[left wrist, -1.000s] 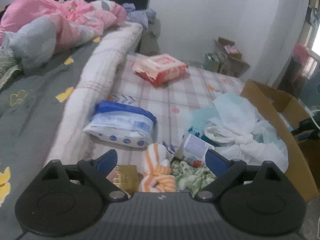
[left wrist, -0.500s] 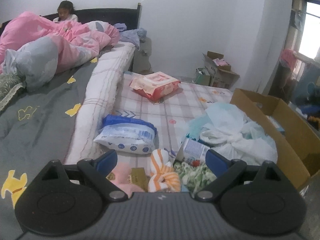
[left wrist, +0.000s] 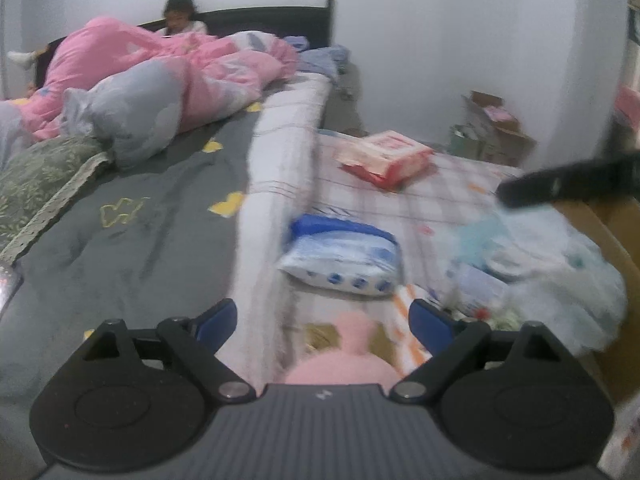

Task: Organize soft objects
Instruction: 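Reach the right gripper to the blue-and-white wet-wipes pack and grasp it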

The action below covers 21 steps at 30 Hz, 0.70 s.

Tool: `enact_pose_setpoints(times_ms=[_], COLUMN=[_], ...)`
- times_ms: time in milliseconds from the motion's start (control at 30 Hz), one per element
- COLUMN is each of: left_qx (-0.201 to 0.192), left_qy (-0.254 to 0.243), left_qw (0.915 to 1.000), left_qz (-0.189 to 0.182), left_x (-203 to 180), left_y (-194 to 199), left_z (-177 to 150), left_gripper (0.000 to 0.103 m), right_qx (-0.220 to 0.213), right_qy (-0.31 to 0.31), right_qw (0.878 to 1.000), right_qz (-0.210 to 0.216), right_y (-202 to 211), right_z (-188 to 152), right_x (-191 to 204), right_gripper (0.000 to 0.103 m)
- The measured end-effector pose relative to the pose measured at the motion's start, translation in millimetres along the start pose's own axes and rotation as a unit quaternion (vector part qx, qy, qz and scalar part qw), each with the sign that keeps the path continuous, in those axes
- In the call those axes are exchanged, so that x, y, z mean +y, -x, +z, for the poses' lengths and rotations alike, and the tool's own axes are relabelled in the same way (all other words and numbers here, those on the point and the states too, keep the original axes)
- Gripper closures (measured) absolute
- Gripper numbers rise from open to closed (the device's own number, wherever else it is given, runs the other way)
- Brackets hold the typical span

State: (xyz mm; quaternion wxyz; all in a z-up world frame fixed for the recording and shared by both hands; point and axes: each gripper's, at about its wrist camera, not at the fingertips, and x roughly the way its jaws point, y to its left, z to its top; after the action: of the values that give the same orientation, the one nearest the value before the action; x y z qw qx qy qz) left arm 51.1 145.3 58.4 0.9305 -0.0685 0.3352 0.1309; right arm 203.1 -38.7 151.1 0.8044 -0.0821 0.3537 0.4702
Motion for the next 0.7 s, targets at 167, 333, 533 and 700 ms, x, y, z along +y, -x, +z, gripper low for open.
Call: enact_pose_setpoints(times_ms=[167, 333, 533, 700], left_qx=[0.005, 0.005, 0.020, 0.023], left_qy=[0.043, 0.070, 0.095, 0.102], left_qw=[0.9986, 0.9970, 0.9949, 0.9940], left_qz=[0.030, 0.032, 0.030, 0.033], left_x=[31, 50, 61, 66], left_y=[-12, -18, -27, -29], left_z=[17, 27, 29, 27], left_gripper=[0.024, 0.031, 0.040, 0.041], right_qx=[0.028, 0.058, 0.090, 0.106], right_qy=[0.121, 0.208, 0.280, 0.335], right_qw=[0.992, 0.976, 0.954, 0.931], right_qz=[-0.025, -0.041, -0.062, -0.097], right_y=[-64, -125, -191, -219], right_z=[11, 2, -16, -34], right_x=[37, 59, 70, 77], right_gripper=[0.037, 0.037, 0.039, 0.040])
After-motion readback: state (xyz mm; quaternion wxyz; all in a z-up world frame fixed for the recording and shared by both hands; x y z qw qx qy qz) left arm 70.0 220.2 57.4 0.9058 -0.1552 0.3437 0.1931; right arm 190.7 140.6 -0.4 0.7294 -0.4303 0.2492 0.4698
